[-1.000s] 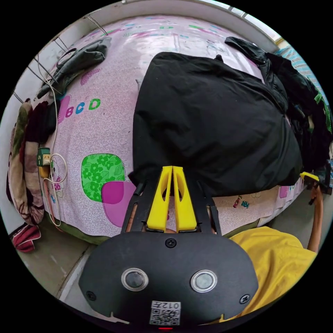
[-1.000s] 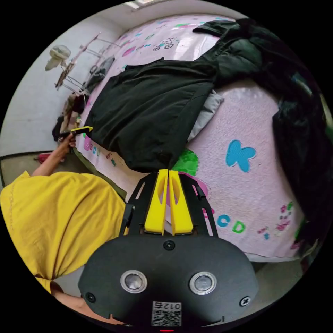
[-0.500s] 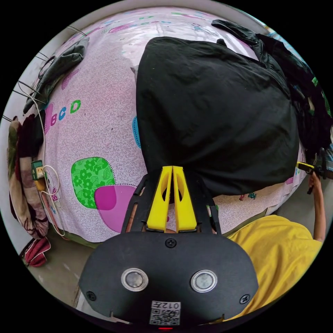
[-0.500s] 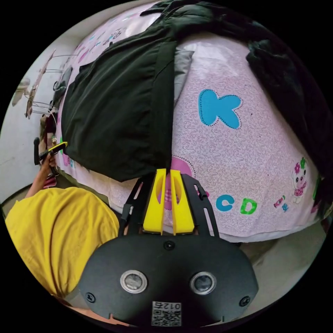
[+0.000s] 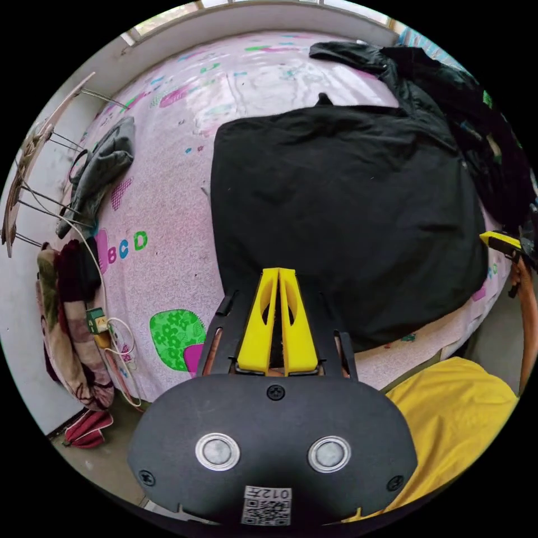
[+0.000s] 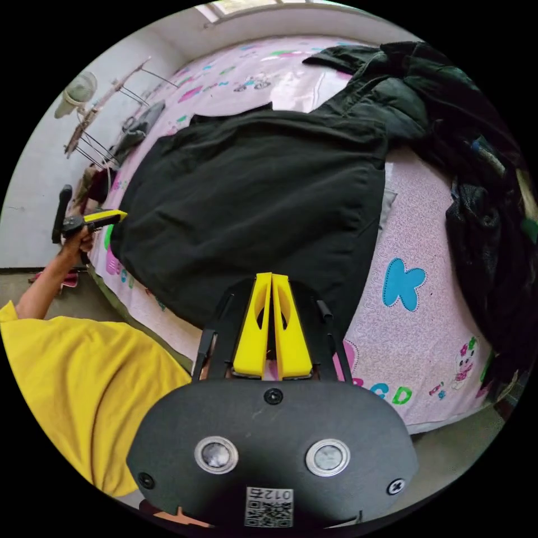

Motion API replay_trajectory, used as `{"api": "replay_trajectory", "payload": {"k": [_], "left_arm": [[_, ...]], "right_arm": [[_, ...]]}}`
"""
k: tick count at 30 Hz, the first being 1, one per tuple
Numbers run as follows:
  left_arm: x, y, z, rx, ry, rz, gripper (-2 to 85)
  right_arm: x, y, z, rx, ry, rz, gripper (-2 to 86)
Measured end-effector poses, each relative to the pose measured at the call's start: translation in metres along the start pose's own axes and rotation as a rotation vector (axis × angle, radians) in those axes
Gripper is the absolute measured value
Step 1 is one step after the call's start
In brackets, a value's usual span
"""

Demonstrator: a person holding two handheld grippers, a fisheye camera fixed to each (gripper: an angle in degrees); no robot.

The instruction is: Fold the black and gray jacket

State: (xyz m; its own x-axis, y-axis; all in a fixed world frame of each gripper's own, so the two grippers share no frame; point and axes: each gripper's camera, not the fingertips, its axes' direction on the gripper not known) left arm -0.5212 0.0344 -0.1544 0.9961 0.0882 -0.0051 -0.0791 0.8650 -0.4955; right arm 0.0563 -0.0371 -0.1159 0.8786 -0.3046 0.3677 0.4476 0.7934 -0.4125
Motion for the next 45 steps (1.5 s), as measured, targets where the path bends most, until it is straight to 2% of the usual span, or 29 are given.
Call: {"api": "replay_trajectory", "payload": {"k": [3,8,10,13,17,22,27,37,39,40,45], "left_arm": [[-0.015,0.002,0.011,-0.022,0.015,-0.015,-0.2],[-0.044,0.007,0.015,-0.072,-0.067,-0.104,-0.2],[-0.053,0.009,-0.008,0.033,-0.016,-0.150,-0.2],[-0.041,-0.016,-0.029,0.142,0.075,-0.136,-0.1],[0.013,-0.077,-0.039,0.191,0.115,0.009,-0.2],[0.076,-0.142,-0.020,0.129,0.067,0.130,-0.1],[0.080,-0.158,0.004,0.076,0.056,0.123,-0.2],[0.054,-0.157,0.021,0.068,0.039,0.084,-0.2],[0.050,-0.155,0.011,0.085,0.007,0.035,-0.2],[0.049,-0.152,-0.001,0.128,0.050,0.037,-0.2],[0.063,-0.163,-0.024,0.232,0.212,0.121,-0.2]], "right_arm": [[0.011,-0.010,-0.003,0.004,0.009,0.058,-0.1],[0.016,-0.027,-0.007,-0.012,0.063,0.137,0.0],[0.002,-0.037,-0.022,0.063,0.136,0.121,0.1],[-0.030,-0.071,-0.039,0.198,0.058,0.030,0.3],[-0.074,-0.148,-0.019,0.148,0.022,-0.064,0.4],[-0.105,-0.212,0.018,0.009,0.172,-0.122,0.2],[-0.119,-0.248,0.043,-0.056,0.197,-0.152,0.2],[-0.139,-0.290,0.060,-0.030,0.213,-0.211,0.4],[-0.135,-0.304,0.054,-0.082,0.162,-0.200,0.3],[-0.134,-0.306,0.050,-0.075,0.138,-0.201,0.3],[-0.150,-0.345,0.007,0.121,-0.021,-0.335,1.9]]}}
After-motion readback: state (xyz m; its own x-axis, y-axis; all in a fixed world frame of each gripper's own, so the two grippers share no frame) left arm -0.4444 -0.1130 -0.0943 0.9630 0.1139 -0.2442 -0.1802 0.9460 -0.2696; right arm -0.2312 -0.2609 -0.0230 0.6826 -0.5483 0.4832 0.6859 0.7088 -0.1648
